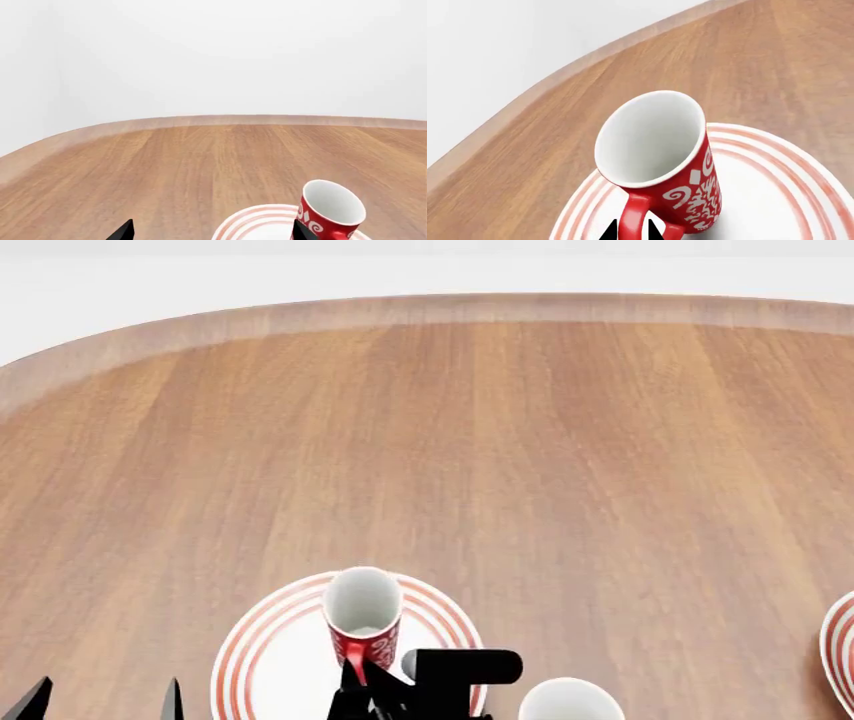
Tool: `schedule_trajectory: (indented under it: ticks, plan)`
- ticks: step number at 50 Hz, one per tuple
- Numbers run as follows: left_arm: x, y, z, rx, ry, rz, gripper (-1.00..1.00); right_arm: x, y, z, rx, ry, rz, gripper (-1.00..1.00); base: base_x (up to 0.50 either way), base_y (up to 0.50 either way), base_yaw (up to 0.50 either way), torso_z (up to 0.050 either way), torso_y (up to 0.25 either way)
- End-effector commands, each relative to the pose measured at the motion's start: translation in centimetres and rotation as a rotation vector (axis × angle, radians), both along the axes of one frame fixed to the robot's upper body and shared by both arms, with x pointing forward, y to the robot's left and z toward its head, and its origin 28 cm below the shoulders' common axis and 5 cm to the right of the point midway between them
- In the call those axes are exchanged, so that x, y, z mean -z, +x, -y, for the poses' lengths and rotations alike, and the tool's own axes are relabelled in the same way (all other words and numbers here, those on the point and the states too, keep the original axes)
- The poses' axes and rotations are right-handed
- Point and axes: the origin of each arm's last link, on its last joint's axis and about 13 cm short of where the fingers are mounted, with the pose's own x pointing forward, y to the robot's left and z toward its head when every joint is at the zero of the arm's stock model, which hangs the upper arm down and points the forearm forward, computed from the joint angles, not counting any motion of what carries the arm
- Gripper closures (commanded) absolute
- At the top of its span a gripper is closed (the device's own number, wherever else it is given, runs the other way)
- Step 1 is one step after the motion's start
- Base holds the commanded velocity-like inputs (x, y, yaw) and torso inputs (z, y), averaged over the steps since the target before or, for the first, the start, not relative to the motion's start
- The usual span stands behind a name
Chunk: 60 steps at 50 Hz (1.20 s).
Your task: Put the red mug on the left plate.
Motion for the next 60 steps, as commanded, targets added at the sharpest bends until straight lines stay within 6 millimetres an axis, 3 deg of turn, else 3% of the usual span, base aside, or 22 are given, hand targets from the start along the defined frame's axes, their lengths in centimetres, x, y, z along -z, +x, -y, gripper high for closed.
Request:
schedule_trajectory:
  ticks: [1, 11, 12, 42, 43, 44, 47, 60]
  plan:
    - [0.0, 0.0, 0.0, -0.001, 0.000, 0.001, -1.00, -0.1, 0.0, -0.1, -0.017, -0.007, 0.004, 1.00, 0.00, 0.00, 0.00, 0.000, 0.000]
    - [-0.1, 0.0, 0.0, -0.001, 0.000, 0.002, -1.00, 0.0, 0.1, 0.0, -0.017, -0.008, -0.007, 1.00, 0.00, 0.00, 0.00, 0.000, 0.000]
    - [-0.1, 0.0, 0.0, -0.001, 0.000, 0.002, -1.00, 0.0, 0.0, 0.0, -0.028, -0.010, -0.009, -1.00, 0.00, 0.00, 0.00, 0.000, 0.000]
    - [-1.0, -0.8, -0.1, 0.003, -0.011, 0.029, -1.00, -0.6, -0.7, -0.8, -0.029, -0.002, 0.062, -1.00, 0.00, 0.00, 0.00, 0.000, 0.000]
    - [-1.5, -1.1, -0.2, 0.008, -0.017, 0.044, -1.00, -1.2, -1.4, 0.2, 0.003, -0.042, 0.119, -1.00, 0.00, 0.00, 0.00, 0.000, 0.000]
    - [-1.5, -1.1, -0.2, 0.008, -0.017, 0.044, -1.00, -2.0, -2.4, -0.7, -0.032, -0.006, 0.131, -1.00, 0.00, 0.00, 0.00, 0.000, 0.000]
    - [-1.8, -1.5, -0.2, 0.009, -0.015, 0.059, -1.00, -3.1, -3.7, -0.5, -0.028, -0.015, 0.182, -1.00, 0.00, 0.00, 0.00, 0.000, 0.000]
    - [-2.9, -2.3, -0.5, 0.004, -0.019, 0.098, -1.00, -6.6, -7.7, 0.4, -0.002, -0.019, 0.325, -1.00, 0.00, 0.00, 0.00, 0.000, 0.000]
